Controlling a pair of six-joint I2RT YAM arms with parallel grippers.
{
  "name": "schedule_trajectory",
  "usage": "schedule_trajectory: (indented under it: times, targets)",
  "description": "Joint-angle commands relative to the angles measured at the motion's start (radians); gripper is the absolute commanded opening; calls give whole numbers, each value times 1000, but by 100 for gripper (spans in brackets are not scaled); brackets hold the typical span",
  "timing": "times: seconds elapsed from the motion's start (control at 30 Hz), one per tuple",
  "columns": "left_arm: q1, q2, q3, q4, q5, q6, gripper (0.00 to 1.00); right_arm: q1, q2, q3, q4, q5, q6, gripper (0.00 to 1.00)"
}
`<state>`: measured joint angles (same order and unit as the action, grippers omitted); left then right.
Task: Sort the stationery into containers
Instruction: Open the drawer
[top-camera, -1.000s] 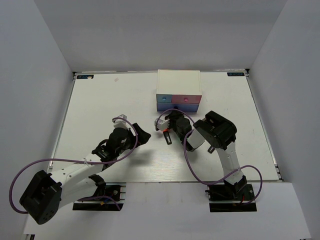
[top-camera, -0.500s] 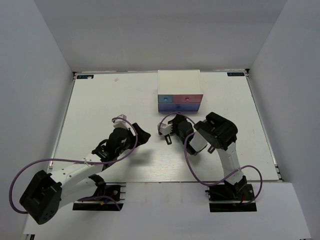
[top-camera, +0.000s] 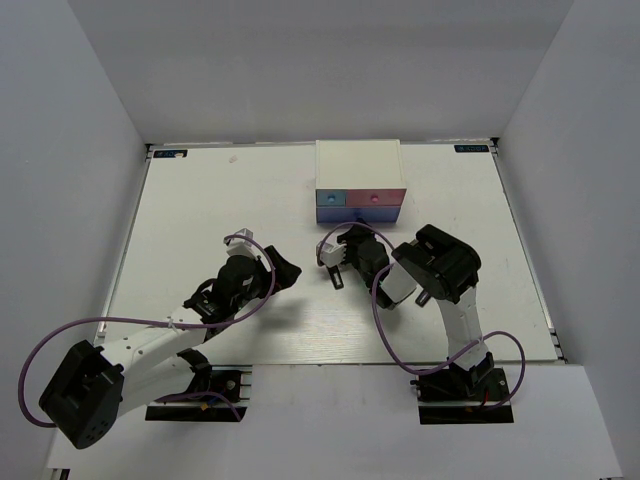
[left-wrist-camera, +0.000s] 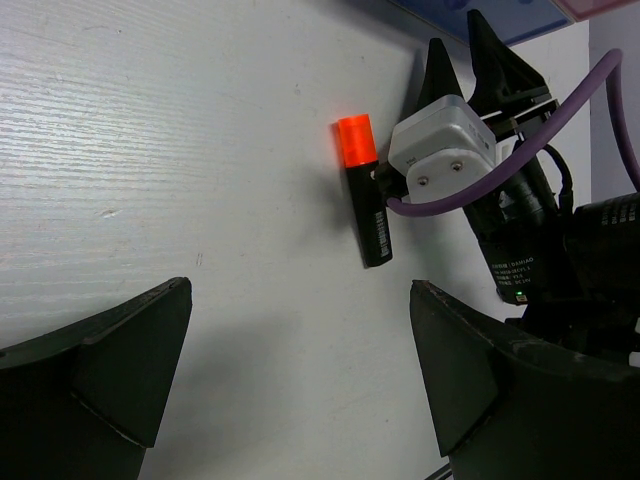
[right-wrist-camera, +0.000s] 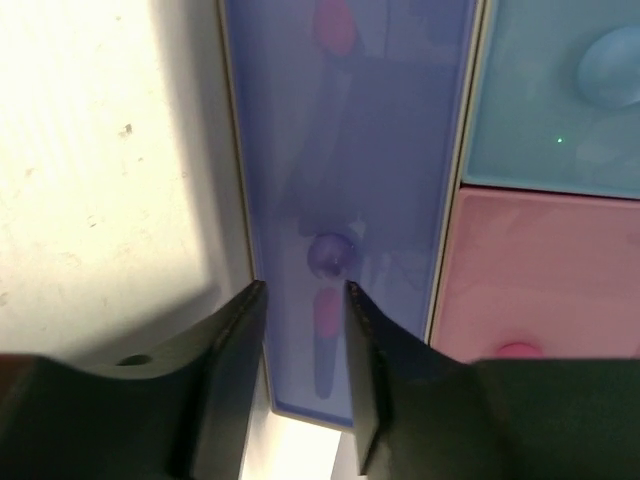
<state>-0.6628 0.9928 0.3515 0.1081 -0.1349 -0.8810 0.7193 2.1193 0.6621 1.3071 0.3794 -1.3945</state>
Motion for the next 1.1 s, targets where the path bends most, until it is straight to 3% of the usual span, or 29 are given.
schedule_trajectory:
  times: [0.0,0.43,0.57,1.07]
  targets:
    - [5,-14,4,12,-3,4,100,-1,-32,30,583,0,6,45]
    - [5,-23,-5,12,-3,4,100,-12,39,103,583,-4,-8,46]
    - [5,-33,-5,2,-12,4,100,-17,50,113,581,-4,-11,40]
    - [5,-33,-5,2,-12,4,100,-32,41,82,581,21,-8,38]
